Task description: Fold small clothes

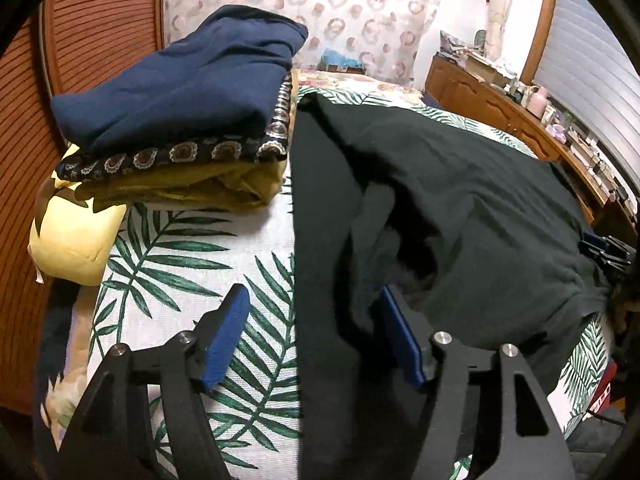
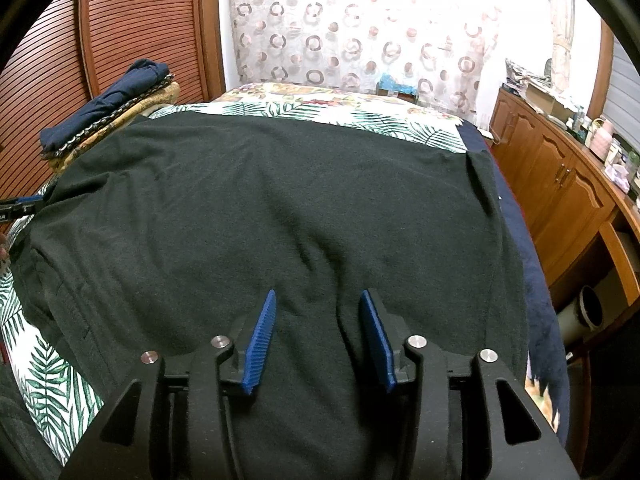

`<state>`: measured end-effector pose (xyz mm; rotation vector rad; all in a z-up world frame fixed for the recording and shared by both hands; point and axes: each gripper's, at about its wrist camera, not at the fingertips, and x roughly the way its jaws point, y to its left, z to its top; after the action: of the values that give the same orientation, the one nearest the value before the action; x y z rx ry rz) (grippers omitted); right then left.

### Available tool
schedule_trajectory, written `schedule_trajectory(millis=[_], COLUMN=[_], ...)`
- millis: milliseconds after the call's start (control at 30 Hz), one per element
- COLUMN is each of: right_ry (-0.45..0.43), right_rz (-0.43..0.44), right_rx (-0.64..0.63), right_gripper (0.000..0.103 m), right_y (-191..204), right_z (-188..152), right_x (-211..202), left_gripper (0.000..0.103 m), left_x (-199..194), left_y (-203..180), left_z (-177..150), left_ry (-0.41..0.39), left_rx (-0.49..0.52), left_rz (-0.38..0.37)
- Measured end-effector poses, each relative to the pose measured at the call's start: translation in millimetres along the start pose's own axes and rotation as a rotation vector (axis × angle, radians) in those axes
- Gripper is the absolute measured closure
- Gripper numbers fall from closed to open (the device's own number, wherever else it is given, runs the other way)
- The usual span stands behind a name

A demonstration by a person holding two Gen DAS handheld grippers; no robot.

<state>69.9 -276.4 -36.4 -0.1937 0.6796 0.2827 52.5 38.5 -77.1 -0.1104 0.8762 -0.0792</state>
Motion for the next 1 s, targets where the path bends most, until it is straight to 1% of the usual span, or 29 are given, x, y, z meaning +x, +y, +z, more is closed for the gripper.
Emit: schedule_trajectory(millis=[67, 167, 333, 367, 433, 467, 500, 533, 600, 633, 667, 700, 767, 900, 1000], right_ry=[0.003, 0.002, 0.005, 0.006, 0.009, 0.010, 0.010, 0.011, 0.015, 0.018, 0.022, 0.023, 0.025, 0.035, 0.025], right_rz=[-0.014, -0.002, 0.007, 0.011, 0.013, 0.013, 0.014, 0.014, 0.005, -0.008, -0.017, -0.022, -0.026, -0.036, -0.044], right_rx=[-0.020, -0.007, -0.014, -0.016, -0.019, -0.020, -0.021, -0.022, -0.021, -0.015, -0.007, -0.004, 0.001, 0.003, -0.010], right_gripper=[0.050, 0.049, 0.043, 0.040, 0.037, 0.035, 0.033, 0.032, 0.027, 0.025, 0.023, 0.022, 0.022, 0.022, 0.022], right_y=[4, 2, 3, 3, 5, 5, 5, 5, 4, 4, 5, 5, 4, 4, 4], right_z=[1, 1, 0, 0, 1, 1, 1, 1, 0, 0, 0, 0, 0, 0, 0], right_x=[0, -1, -1, -1, -1, -1, -1, -2, -2, -2, -2, -3, -3, -6, -12], left_gripper=[0.035, 0.035, 0.035, 0.035, 0.041, 0.050, 0.055, 0.059, 0.073, 0.078, 0.088, 0.091, 0.094, 0.095, 0.096], left_x=[0, 1, 3, 4, 5, 5, 6, 6, 7, 7, 8, 8, 3, -17, -31], left_y=[-1, -5, -13, -14, -16, -16, -16, -15, -13, -12, -12, -13, -18, -33, -48], left_z=[0, 0, 1, 2, 3, 4, 5, 5, 6, 6, 7, 6, 8, 18, 31], left_ry=[-0.002, 0.000, 0.004, 0.004, 0.003, 0.004, 0.005, 0.006, 0.008, 0.011, 0.014, 0.014, -0.010, -0.084, -0.135], left_rx=[0.002, 0.011, 0.028, 0.032, 0.038, 0.040, 0.038, 0.033, 0.017, 0.012, 0.007, 0.003, 0.015, 0.036, 0.066], left_rz=[0.000, -0.009, -0.031, -0.035, -0.050, -0.058, -0.068, -0.081, -0.117, -0.129, -0.145, -0.156, -0.154, -0.202, -0.236])
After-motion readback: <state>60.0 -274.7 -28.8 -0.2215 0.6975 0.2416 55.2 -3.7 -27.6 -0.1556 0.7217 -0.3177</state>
